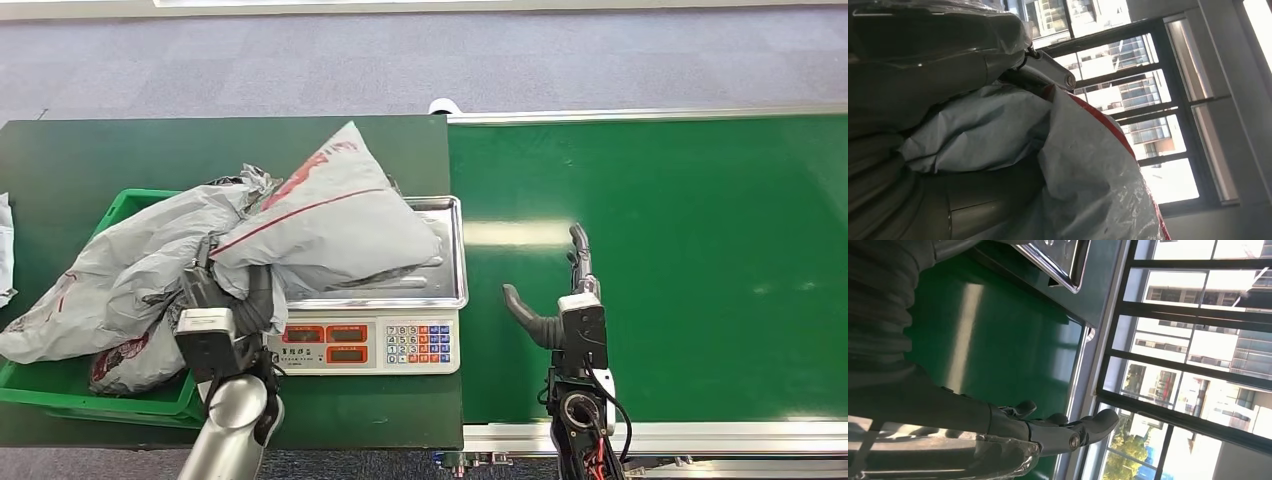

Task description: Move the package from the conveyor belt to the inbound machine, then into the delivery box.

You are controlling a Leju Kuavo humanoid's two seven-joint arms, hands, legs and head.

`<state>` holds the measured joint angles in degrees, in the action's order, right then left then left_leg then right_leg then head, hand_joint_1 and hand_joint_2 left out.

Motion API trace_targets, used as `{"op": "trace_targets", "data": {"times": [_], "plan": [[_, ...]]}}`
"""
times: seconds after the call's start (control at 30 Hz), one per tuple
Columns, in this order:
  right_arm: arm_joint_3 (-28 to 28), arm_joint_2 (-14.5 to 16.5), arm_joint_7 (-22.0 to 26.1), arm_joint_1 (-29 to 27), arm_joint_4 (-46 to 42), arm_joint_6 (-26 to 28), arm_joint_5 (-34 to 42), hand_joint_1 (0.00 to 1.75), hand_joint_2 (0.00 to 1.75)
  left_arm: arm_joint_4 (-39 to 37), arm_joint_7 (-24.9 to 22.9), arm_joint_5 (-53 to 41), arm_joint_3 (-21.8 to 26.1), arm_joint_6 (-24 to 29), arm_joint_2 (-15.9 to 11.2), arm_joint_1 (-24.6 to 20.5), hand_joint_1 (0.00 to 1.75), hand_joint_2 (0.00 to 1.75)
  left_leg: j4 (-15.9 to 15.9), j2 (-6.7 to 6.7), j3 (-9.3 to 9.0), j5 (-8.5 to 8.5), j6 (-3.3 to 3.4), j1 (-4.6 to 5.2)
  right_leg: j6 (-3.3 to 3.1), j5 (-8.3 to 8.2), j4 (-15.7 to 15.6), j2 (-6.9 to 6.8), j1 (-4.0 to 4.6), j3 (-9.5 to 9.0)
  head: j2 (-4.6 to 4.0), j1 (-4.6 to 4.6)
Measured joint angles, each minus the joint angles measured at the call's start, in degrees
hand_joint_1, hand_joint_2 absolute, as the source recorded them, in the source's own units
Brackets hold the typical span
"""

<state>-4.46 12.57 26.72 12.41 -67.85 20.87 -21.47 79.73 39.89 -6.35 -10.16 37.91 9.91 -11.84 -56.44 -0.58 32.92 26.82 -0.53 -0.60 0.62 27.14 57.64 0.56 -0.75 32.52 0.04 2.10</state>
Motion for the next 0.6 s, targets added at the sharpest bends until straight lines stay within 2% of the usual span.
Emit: {"op": "trace_targets", "data": {"times": [0.1, 0.27, 0.43, 0.6], "plan": [[-0.1, -0.1, 0.5, 0.3, 0.7, 0.0, 0.5, 0.0, 1.75, 5.2, 0.1, 4.0, 1.4, -1.4, -0.4, 1.6, 1.75, 1.75, 0.0, 0.04, 0.02, 0.0, 0.0, 0.0, 0.0, 0.0, 0.0, 0.01, 0.01, 0.03, 0.01, 0.0], [-0.4, -0.1, 0.6, 0.5, 1.7, 0.2, 1.1, 0.0, 1.75, 14.5, 0.2, 2.7, 5.1, 1.1, -0.5, 3.6, 1.75, 1.75, 0.0, 0.03, 0.05, 0.0, 0.0, 0.0, 0.0, 0.0, 0.0, 0.01, 0.0, 0.06, 0.01, 0.0], [-0.8, -0.2, 0.5, 0.4, 2.2, 0.7, 1.4, 0.0, 1.75, 19.8, 0.2, -11.0, 13.4, 1.7, 2.0, 3.8, 1.75, 1.75, 0.0, 0.02, 0.05, 0.0, 0.0, 0.0, 0.0, 0.0, 0.0, 0.01, 0.0, 0.06, 0.01, 0.0], [-1.3, -0.2, 0.4, -0.2, 2.3, 1.2, 1.3, 0.0, 1.75, 21.1, 0.2, -26.1, 25.4, 1.7, 5.7, 2.6, 1.75, 1.75, 0.0, 0.03, 0.04, 0.0, 0.0, 0.0, 0.0, 0.0, 0.0, 0.01, 0.0, 0.07, 0.01, 0.0]]}}
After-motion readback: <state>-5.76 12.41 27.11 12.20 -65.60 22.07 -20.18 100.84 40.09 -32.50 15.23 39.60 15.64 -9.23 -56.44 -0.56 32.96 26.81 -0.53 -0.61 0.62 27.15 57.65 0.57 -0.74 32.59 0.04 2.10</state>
